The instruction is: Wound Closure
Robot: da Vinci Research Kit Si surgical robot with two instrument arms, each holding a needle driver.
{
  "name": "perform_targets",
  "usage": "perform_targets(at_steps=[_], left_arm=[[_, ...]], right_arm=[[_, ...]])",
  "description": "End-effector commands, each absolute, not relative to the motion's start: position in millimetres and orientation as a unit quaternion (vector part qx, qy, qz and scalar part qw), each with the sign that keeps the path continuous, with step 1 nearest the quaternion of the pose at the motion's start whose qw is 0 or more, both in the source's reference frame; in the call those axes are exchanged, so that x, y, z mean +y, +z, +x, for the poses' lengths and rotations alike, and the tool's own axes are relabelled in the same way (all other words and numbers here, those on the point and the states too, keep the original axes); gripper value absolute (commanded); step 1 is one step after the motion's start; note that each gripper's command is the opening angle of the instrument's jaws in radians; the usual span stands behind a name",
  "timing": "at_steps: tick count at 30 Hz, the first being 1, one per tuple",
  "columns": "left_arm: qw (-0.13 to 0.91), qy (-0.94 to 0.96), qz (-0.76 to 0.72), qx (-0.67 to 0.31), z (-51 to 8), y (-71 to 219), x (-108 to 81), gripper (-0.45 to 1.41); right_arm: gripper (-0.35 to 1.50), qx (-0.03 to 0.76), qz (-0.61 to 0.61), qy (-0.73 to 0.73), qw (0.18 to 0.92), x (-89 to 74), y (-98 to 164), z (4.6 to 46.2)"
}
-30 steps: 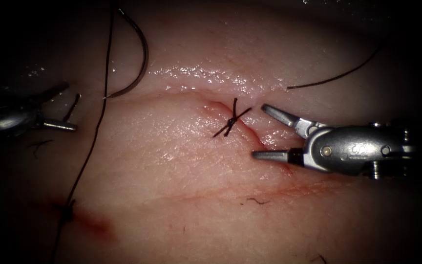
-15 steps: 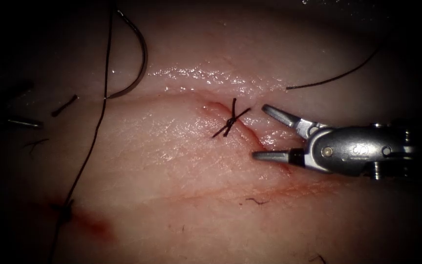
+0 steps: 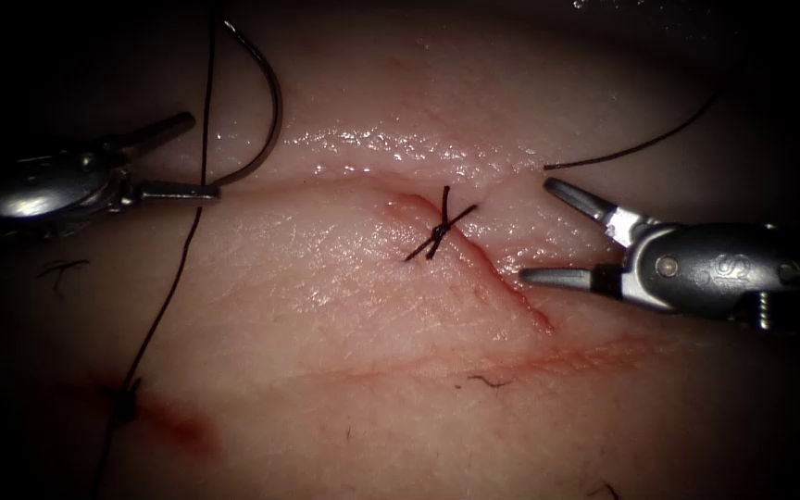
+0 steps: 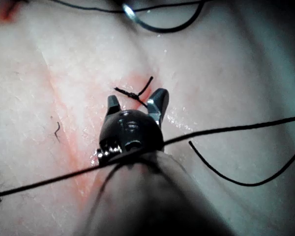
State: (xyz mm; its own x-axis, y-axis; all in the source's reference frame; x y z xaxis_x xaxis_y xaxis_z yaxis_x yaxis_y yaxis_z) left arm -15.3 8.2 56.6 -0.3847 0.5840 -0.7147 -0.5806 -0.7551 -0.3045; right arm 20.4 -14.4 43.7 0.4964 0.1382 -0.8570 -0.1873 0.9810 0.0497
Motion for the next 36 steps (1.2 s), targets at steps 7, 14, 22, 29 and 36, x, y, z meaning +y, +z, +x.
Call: perform_targets(at_steps=[7,14,22,29,36], left_arm=[[0.352,0.865,-0.356,0.015,-17.2,59.8,8.4,0.76],[0.347,0.885,-0.309,0.006,-16.9,62.1,8.1,0.78],[0.338,0.889,-0.310,-0.008,-16.9,64.2,8.4,0.20],[0.312,0.898,-0.311,-0.007,-16.0,65.4,8.6,-0.45],[0.237,0.912,-0.328,0.064,-16.8,62.3,8.6,-0.45]], right_arm=[[1.04,0.479,-0.016,0.102,0.872,-15.0,43.6,21.3],[1.04,0.478,-0.013,0.107,0.872,-15.1,43.5,21.4],[1.04,0.478,-0.012,0.110,0.871,-15.1,43.5,21.5],[0.99,0.478,-0.008,0.116,0.871,-15.2,43.3,21.5],[0.94,0.490,0.011,0.185,0.852,-14.6,42.4,21.3]])
